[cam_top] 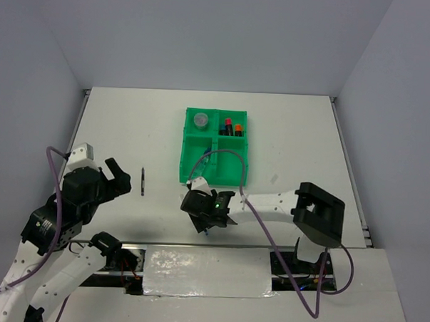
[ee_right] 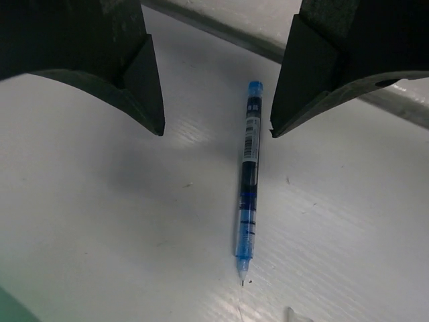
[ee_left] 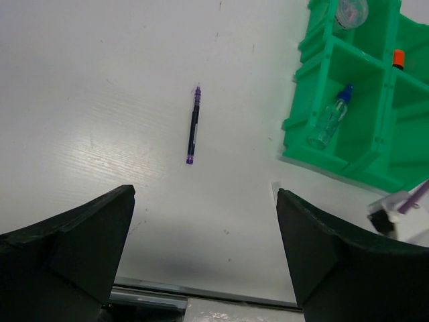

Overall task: Sort the stationery into containers
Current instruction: Pick up the pen from the center of the board.

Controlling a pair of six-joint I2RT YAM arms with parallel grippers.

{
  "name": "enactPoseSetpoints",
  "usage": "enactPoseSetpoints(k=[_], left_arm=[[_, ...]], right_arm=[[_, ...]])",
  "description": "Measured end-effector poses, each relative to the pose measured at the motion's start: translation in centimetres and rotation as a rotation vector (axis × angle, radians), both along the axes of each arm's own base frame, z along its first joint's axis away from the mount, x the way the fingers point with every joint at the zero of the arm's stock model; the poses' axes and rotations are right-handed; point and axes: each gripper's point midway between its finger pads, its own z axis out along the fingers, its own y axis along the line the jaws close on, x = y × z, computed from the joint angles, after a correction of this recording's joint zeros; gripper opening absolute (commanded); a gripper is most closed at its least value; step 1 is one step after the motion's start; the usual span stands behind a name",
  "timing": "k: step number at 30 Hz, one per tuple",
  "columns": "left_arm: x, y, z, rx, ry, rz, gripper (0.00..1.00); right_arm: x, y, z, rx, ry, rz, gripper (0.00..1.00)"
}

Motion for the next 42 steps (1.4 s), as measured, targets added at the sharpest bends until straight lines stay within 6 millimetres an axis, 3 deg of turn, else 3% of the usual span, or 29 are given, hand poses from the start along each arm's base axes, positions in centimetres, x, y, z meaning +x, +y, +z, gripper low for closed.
enactPoseSetpoints(k=[4, 13, 16, 19, 20, 29, 31, 33, 35, 36, 39, 42], left_arm=[[-0.3, 0.1, 0.4, -0.013, -0.026, 0.000, 0.99], [-0.3, 0.1, 0.4, -0.014, -0.027, 0.000, 0.99], [-0.3, 0.1, 0.4, -0.013, -0.025, 0.000, 0.99], [-0.3, 0.1, 0.4, -0.012, -0.022, 0.000, 0.99], [-0.2, 0.1, 0.3, -0.011, -0.021, 0.000, 0.99], [-0.1, -0.2, -0.2, -0.003, 0.013, -0.012, 0.99], [0.0, -0.5, -0.4, -0.007, 0.034, -0.018, 0.99], [0.2, -1.3, -0.9, -0.040, 0.059, -0.028, 0.99], [0.7, -2.2, -1.7, -0.085, 0.073, -0.026, 0.96], [0.9, -2.6, -2.5, -0.101, 0.087, -0.026, 0.90], [1.1, -3.8, -5.8, -0.155, 0.150, -0.017, 0.84], [1.2, -4.9, -8.7, -0.177, 0.220, -0.018, 0.84]], right_arm=[[-0.4, 0.2, -2.3, -0.053, 0.043, 0.005, 0.66], [-0.9, 1.4, -2.4, -0.031, 0.080, 0.034, 0.53], [-0.9, 1.7, -2.5, -0.034, 0.083, 0.048, 0.38], [-0.8, 1.8, -2.5, -0.041, 0.089, 0.061, 0.13], [-0.8, 1.9, -2.6, -0.042, 0.092, 0.062, 0.00], [-1.1, 1.8, -2.2, 0.083, 0.094, 0.053, 0.00], [-2.2, 0.8, -2.0, 0.118, 0.120, 0.056, 0.00], [-2.8, -0.8, -0.4, 0.148, 0.110, 0.034, 0.00], [-2.4, -1.5, 3.0, 0.213, 0.058, -0.004, 0.00], [-1.9, -1.6, 4.9, 0.256, 0.023, -0.027, 0.00], [-0.7, -2.7, 10.0, 0.356, -0.072, -0.098, 0.00], [-0.3, -5.0, 12.1, 0.374, -0.125, -0.158, 0.00]])
